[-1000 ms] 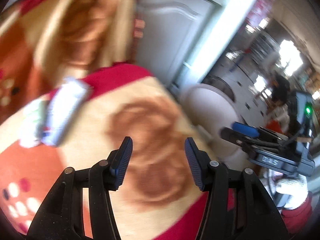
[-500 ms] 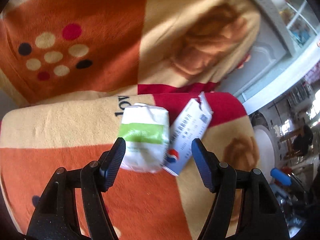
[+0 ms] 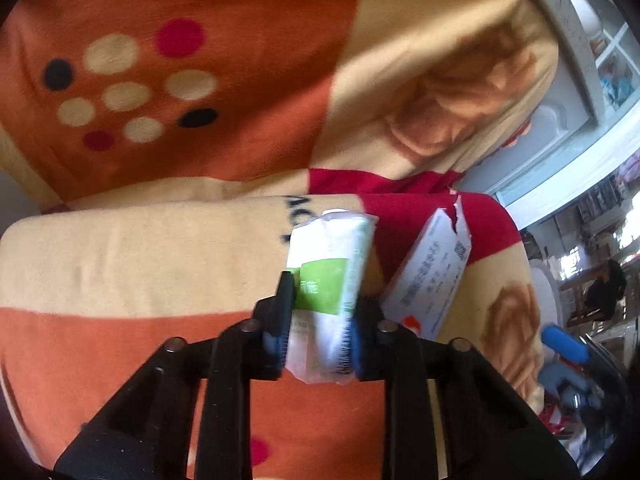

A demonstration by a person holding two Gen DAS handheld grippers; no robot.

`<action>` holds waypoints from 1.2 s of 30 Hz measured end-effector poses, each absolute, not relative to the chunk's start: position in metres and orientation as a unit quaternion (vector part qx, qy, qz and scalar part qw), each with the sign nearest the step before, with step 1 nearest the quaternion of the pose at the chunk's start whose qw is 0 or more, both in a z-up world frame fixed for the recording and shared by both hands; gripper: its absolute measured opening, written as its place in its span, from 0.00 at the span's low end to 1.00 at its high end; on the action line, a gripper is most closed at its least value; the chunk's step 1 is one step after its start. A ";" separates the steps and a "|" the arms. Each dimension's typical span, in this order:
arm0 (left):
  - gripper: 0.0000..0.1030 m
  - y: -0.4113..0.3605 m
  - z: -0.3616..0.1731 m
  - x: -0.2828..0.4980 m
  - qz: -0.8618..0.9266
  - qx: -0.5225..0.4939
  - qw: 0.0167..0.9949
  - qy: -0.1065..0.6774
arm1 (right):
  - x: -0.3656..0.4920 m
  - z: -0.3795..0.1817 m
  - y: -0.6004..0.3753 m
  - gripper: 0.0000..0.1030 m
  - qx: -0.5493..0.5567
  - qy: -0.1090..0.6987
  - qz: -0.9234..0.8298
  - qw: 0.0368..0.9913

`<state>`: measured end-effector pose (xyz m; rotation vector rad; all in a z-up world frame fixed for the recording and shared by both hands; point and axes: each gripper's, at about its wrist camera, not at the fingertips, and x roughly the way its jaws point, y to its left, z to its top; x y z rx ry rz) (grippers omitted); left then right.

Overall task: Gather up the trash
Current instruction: 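Grasp the green-label wipes pack with left tool while right tool grasps the medicine box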

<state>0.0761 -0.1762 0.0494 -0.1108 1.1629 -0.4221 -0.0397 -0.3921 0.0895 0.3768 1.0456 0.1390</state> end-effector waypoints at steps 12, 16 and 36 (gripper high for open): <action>0.14 -0.096 0.076 0.042 -0.192 -0.076 0.833 0.514 | 0.062 0.045 -0.336 0.68 0.206 0.548 -0.012 0.810; 0.14 -0.090 0.072 0.036 -0.192 -0.078 0.833 0.513 | 0.074 0.038 -0.308 0.72 0.129 0.561 -0.026 0.817; 0.14 -0.145 0.071 -0.019 -0.242 -0.052 0.818 0.519 | -0.053 0.050 -0.334 0.55 0.079 0.595 0.088 0.795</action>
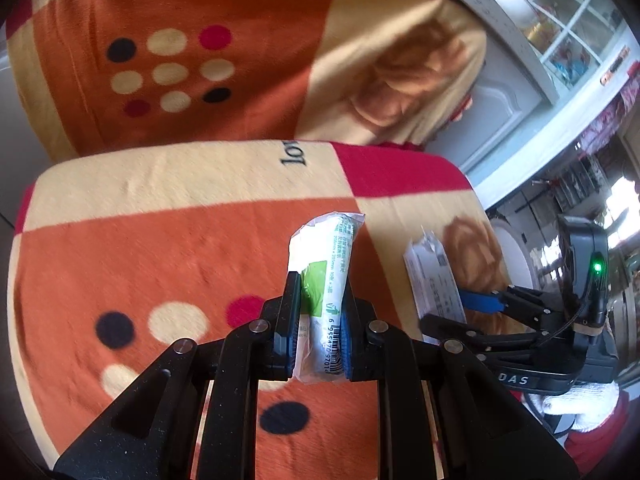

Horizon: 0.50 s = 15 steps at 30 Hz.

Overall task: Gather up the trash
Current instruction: 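Grasp the green-label wipes pack with left tool while right tool grasps the medicine box, then carry the wipes pack and medicine box over the white bin with both tools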

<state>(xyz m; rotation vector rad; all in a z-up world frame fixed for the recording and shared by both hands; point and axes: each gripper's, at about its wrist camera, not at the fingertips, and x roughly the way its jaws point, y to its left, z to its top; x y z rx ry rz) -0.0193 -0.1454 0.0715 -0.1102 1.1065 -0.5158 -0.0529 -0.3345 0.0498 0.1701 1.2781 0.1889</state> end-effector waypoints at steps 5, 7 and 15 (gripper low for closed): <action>0.14 -0.159 0.079 -0.033 -0.239 -0.022 0.829 0.505 | -0.056 0.053 -0.337 0.47 0.091 0.571 0.085 0.811; 0.14 -0.163 0.083 -0.039 -0.239 -0.011 0.834 0.497 | -0.061 0.064 -0.339 0.47 0.091 0.557 0.090 0.821; 0.14 -0.193 0.097 -0.062 -0.257 0.017 0.843 0.472 | -0.096 0.110 -0.363 0.47 0.124 0.504 0.097 0.849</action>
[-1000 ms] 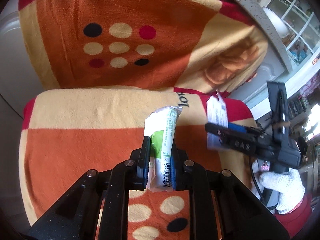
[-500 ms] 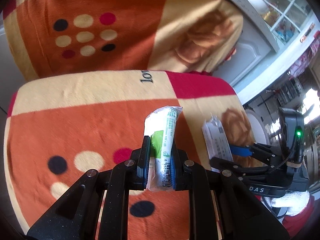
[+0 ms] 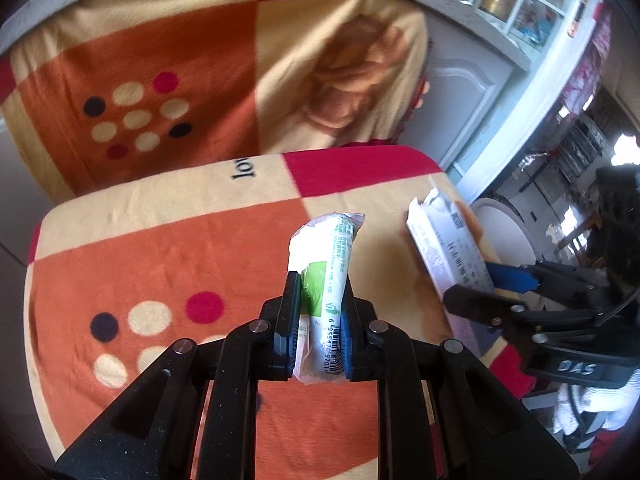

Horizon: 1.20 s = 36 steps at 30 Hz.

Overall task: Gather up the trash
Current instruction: 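Carry the wipes pack and medicine box over the white bin with both tools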

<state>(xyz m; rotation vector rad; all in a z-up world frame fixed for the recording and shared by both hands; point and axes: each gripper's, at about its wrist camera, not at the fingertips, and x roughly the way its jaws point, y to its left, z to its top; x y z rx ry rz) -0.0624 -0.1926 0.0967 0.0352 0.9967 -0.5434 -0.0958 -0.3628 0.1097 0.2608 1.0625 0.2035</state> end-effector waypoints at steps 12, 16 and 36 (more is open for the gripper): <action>0.14 -0.253 0.116 -0.082 -0.303 0.044 0.836 0.456 | -0.140 0.142 -0.417 0.47 0.134 0.471 0.053 0.870; 0.14 -0.281 0.120 -0.089 -0.325 0.055 0.829 0.451 | -0.155 0.146 -0.445 0.47 0.143 0.465 0.027 0.873; 0.14 -0.420 0.117 -0.110 -0.424 0.100 0.775 0.457 | -0.212 0.124 -0.578 0.46 0.217 0.457 -0.100 0.857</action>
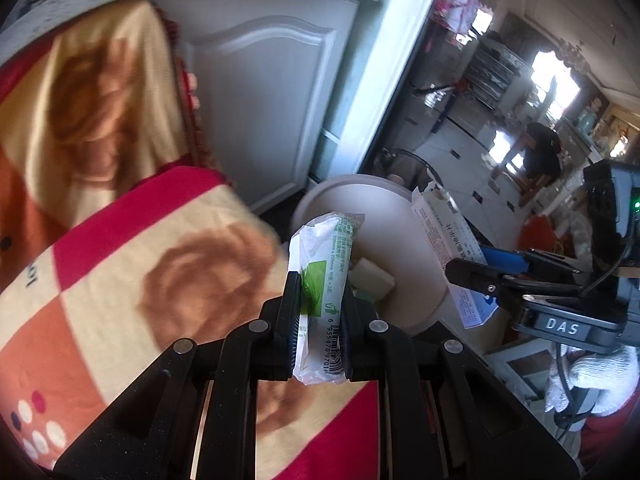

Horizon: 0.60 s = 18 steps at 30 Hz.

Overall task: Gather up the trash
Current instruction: 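Carry the wipes pack and medicine box over the white bin with both tools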

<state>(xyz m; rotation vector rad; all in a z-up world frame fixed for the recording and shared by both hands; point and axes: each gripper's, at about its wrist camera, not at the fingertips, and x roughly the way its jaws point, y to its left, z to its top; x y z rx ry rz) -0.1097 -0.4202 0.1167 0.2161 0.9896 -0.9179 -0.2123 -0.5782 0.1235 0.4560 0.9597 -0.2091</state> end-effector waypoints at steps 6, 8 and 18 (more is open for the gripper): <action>0.14 -0.457 0.107 -0.112 -0.447 0.102 0.752 0.473 | -0.222 0.103 -0.609 0.46 0.238 0.466 -0.126 0.843; 0.14 -0.467 0.103 -0.112 -0.452 0.101 0.745 0.480 | -0.224 0.094 -0.618 0.46 0.247 0.470 -0.134 0.837; 0.14 -0.509 0.076 -0.112 -0.458 0.114 0.724 0.504 | -0.222 0.060 -0.642 0.46 0.282 0.485 -0.149 0.815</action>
